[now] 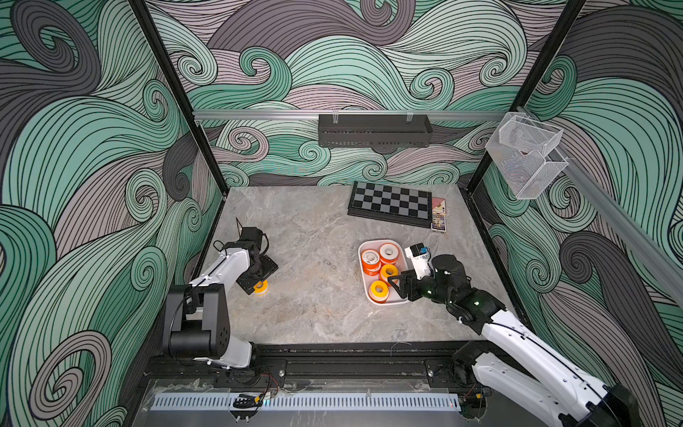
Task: Put the sealing tape into the storage box
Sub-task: Pick up the sealing tape at the center of the board.
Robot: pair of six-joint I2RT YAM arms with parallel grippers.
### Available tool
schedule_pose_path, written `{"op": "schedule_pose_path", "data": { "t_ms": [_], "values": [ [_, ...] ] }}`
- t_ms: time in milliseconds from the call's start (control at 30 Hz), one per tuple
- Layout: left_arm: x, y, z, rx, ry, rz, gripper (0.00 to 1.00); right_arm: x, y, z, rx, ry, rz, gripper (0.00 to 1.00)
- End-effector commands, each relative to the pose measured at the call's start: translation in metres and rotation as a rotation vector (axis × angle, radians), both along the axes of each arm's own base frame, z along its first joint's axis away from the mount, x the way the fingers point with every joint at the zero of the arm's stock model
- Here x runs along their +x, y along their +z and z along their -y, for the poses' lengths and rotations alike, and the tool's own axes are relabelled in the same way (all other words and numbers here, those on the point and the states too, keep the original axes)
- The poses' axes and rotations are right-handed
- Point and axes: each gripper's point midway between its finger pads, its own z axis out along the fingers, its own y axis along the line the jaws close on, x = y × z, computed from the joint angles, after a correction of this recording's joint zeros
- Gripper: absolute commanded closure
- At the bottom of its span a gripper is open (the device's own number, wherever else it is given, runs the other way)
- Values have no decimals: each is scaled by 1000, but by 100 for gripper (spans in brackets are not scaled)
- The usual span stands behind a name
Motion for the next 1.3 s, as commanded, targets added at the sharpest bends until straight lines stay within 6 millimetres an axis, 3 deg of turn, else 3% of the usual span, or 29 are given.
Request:
{"op": "schedule_pose_path", "data": {
  "t_ms": [0,233,500,967,1167,1267],
  "values": [
    [-9,0,-8,32,35,-11,16,-1,-1,-3,12,14,2,36],
    [-12,-20,-6,16,26,-64,18,-2,-1,-4,14,18,0,35],
    [-8,-31,-3,-6,12,-77,27,-2,-3,-5,14,20,-8,35],
    [-5,-35,-4,-9,1,-85,38,-1,-5,-5,6,21,-11,35],
    [1,-26,5,-44,-38,-45,52,1,-4,-1,-3,3,4,36],
    [4,-22,13,-68,-65,-37,54,3,-6,1,-8,-11,18,36]
  ]
}}
